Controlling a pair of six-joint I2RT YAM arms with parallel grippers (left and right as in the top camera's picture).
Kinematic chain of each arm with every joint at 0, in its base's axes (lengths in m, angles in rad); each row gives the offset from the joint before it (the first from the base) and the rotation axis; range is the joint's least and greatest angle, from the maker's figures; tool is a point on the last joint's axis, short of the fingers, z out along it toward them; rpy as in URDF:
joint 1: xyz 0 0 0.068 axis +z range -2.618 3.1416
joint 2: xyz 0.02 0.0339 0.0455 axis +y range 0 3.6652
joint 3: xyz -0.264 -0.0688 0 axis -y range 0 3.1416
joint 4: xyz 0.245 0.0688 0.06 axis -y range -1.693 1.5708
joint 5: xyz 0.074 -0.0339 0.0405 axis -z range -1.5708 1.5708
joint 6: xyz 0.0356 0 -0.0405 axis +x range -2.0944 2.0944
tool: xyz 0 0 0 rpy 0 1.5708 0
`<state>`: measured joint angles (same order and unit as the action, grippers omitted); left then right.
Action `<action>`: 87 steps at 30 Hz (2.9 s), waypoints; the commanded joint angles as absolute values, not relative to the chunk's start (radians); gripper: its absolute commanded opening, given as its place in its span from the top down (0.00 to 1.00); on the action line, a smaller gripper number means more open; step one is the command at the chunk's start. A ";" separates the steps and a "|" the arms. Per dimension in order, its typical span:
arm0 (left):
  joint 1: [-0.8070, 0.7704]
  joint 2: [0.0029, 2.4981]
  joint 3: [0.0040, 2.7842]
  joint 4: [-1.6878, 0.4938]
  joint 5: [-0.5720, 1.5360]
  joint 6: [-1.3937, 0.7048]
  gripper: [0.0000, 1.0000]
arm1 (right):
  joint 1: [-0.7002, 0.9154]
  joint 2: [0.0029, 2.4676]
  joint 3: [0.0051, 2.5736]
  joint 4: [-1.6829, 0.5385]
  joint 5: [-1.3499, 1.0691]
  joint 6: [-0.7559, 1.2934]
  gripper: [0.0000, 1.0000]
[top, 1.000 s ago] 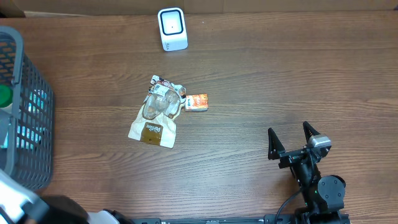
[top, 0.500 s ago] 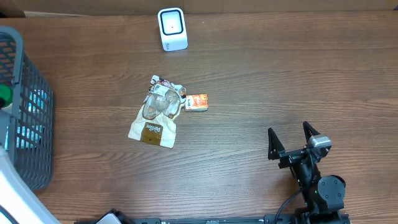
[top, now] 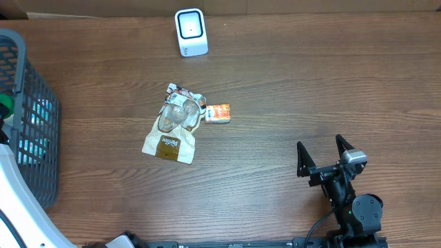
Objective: Scan the item barcode
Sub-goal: 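Close the left gripper on the mint-green wipes pack and lift it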
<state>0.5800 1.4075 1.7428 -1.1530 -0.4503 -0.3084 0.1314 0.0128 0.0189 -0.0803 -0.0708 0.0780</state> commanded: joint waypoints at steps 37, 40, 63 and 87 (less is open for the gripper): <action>0.907 1.984 1.733 -1.048 0.017 -0.476 0.34 | 0.128 0.003 0.008 -0.077 -0.069 0.081 0.00; 0.902 2.038 1.732 -1.043 -0.008 -0.478 0.34 | 0.128 0.003 0.008 -0.077 -0.069 0.081 0.00; 0.886 2.180 1.656 -0.939 -0.045 -0.466 0.35 | 0.128 0.003 0.008 -0.077 -0.069 0.081 0.00; 0.875 1.820 1.871 -1.085 -0.002 -0.397 0.96 | 0.128 0.003 0.008 -0.077 -0.069 0.081 0.00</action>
<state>0.8829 2.0285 1.7561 -1.0752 -0.0326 -0.4122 0.1314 0.0128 0.0189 -0.0803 -0.0708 0.0780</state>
